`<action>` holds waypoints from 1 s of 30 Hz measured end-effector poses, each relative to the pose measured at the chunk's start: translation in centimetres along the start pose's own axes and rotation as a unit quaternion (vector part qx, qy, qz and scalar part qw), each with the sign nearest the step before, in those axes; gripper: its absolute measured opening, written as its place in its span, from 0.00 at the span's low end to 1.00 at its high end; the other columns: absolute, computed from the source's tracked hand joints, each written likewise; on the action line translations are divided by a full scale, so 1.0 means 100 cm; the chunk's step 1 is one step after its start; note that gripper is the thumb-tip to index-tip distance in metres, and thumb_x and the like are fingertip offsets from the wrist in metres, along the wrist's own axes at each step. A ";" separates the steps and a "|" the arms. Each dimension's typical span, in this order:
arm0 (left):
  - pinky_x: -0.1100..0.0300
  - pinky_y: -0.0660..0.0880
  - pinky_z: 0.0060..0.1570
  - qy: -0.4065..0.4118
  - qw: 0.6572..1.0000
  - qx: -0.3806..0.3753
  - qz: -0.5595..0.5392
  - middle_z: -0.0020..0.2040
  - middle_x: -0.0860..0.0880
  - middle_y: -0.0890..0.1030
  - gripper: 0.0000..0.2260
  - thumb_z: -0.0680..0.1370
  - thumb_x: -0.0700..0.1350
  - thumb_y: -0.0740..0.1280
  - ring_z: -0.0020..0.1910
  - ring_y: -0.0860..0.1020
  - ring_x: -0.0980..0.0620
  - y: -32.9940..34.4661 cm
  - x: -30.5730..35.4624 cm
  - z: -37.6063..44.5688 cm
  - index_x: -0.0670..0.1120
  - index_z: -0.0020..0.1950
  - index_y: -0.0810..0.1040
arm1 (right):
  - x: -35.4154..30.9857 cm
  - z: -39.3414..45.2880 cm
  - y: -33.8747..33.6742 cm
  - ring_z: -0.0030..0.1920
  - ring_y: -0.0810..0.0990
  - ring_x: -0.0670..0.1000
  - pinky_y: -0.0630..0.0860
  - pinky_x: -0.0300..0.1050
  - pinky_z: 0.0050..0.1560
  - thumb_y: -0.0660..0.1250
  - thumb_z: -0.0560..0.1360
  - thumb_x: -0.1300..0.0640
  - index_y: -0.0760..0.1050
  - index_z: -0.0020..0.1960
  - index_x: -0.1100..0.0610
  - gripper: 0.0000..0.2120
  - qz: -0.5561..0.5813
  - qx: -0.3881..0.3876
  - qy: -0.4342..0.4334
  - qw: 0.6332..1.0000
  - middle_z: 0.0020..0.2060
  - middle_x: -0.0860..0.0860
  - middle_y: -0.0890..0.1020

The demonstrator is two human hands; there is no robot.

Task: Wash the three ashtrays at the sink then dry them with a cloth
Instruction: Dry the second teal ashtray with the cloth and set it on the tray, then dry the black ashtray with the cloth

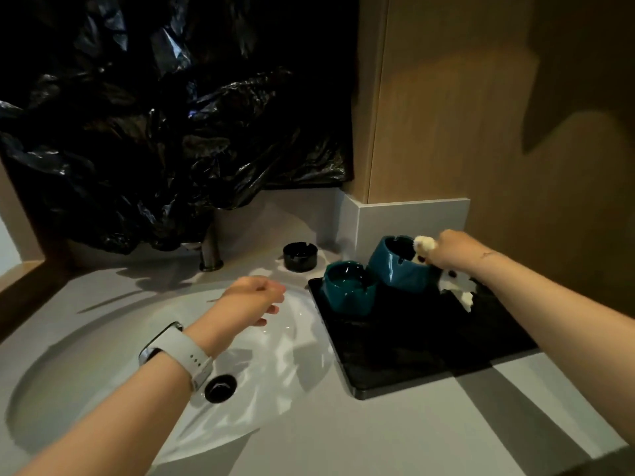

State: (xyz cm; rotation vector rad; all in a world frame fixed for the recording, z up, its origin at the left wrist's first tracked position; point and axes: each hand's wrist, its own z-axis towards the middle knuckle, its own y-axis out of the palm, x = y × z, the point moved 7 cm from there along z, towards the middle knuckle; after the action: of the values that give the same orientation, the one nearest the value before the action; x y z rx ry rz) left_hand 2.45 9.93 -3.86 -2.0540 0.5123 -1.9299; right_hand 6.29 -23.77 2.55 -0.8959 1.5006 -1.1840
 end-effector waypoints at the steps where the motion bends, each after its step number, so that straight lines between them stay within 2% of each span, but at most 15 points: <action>1: 0.61 0.78 0.47 -0.001 1.000 0.002 0.006 0.55 0.49 0.82 0.09 0.81 0.44 0.65 0.54 0.81 0.52 0.003 0.003 0.006 0.47 0.59 0.80 | 0.006 0.006 0.002 0.32 0.72 0.52 0.65 0.44 0.29 0.59 0.80 0.50 0.73 0.45 0.63 0.17 -0.012 -0.004 0.003 1.000 0.33 0.54 0.75; 7: 0.59 0.79 0.49 -0.024 0.999 0.016 0.020 0.56 0.49 0.81 0.09 0.81 0.44 0.64 0.54 0.80 0.52 0.014 -0.004 0.026 0.47 0.59 0.80 | 0.019 0.028 0.019 0.31 0.73 0.51 0.67 0.42 0.29 0.58 0.81 0.46 0.72 0.46 0.61 0.18 -0.050 -0.011 -0.001 0.999 0.34 0.53 0.75; 9: 0.58 0.79 0.50 -0.034 0.999 0.021 0.008 0.56 0.49 0.81 0.09 0.81 0.44 0.63 0.54 0.81 0.52 0.018 -0.007 0.025 0.47 0.59 0.80 | 0.018 0.030 0.027 0.32 0.73 0.50 0.67 0.42 0.29 0.59 0.80 0.48 0.72 0.47 0.61 0.16 -0.055 -0.012 -0.002 0.998 0.34 0.53 0.74; 13: 0.55 0.80 0.52 -0.039 0.999 0.018 -0.018 0.54 0.49 0.82 0.08 0.82 0.45 0.62 0.53 0.82 0.50 0.022 -0.005 0.018 0.47 0.59 0.78 | 0.020 0.034 0.034 0.30 0.71 0.50 0.65 0.40 0.26 0.64 0.78 0.54 0.70 0.40 0.59 0.11 -0.041 -0.003 0.002 0.999 0.32 0.52 0.73; 16: 0.53 0.80 0.55 -0.043 0.999 0.014 -0.024 0.54 0.49 0.83 0.09 0.82 0.45 0.63 0.54 0.82 0.50 0.017 -0.003 0.016 0.47 0.59 0.79 | 0.018 0.032 0.023 0.32 0.73 0.51 0.66 0.41 0.27 0.67 0.76 0.53 0.70 0.40 0.59 0.12 -0.039 0.026 -0.008 0.999 0.31 0.52 0.73; 19: 0.51 0.80 0.57 -0.051 0.998 0.022 -0.032 0.55 0.48 0.83 0.09 0.82 0.45 0.64 0.54 0.82 0.49 0.006 -0.004 0.016 0.45 0.59 0.79 | 0.009 0.020 -0.005 0.37 0.74 0.55 0.66 0.43 0.29 0.66 0.76 0.52 0.70 0.43 0.60 0.11 -0.038 0.095 -0.030 0.994 0.33 0.53 0.73; 21: 0.51 0.80 0.56 -0.054 0.997 0.032 -0.033 0.55 0.47 0.83 0.09 0.82 0.45 0.64 0.54 0.82 0.49 -0.001 -0.006 0.017 0.45 0.59 0.79 | -0.002 0.008 -0.027 0.35 0.73 0.54 0.64 0.43 0.28 0.65 0.76 0.51 0.71 0.40 0.59 0.12 0.006 0.140 -0.050 0.989 0.34 0.55 0.74; 25: 0.53 0.81 0.52 -0.051 0.997 0.045 -0.028 0.56 0.47 0.81 0.08 0.81 0.43 0.64 0.53 0.81 0.49 -0.006 -0.012 0.028 0.46 0.59 0.79 | -0.039 -0.023 -0.043 0.32 0.72 0.51 0.64 0.43 0.29 0.66 0.75 0.53 0.73 0.35 0.57 0.13 0.212 0.186 -0.117 0.952 0.29 0.52 0.74; 27: 0.56 0.80 0.48 -0.042 0.998 0.048 -0.024 0.57 0.46 0.80 0.10 0.81 0.44 0.65 0.53 0.81 0.50 -0.006 -0.011 0.041 0.45 0.61 0.78 | -0.056 -0.032 -0.033 0.35 0.74 0.51 0.66 0.44 0.32 0.67 0.75 0.56 0.74 0.36 0.55 0.09 0.271 0.194 -0.132 0.933 0.32 0.51 0.76; 30: 0.55 0.80 0.48 -0.046 0.997 0.067 0.006 0.57 0.45 0.79 0.11 0.81 0.43 0.64 0.52 0.81 0.49 -0.006 -0.006 0.068 0.44 0.62 0.76 | -0.070 -0.028 0.002 0.43 0.77 0.52 0.68 0.43 0.41 0.66 0.75 0.58 0.75 0.44 0.53 0.02 0.338 0.183 -0.121 0.915 0.39 0.50 0.79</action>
State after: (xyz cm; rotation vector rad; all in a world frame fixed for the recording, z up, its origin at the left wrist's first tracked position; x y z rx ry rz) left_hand 9.21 10.48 -4.59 -2.0370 0.3642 -1.8016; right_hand 5.26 -16.45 4.17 -0.2133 1.1803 -0.7596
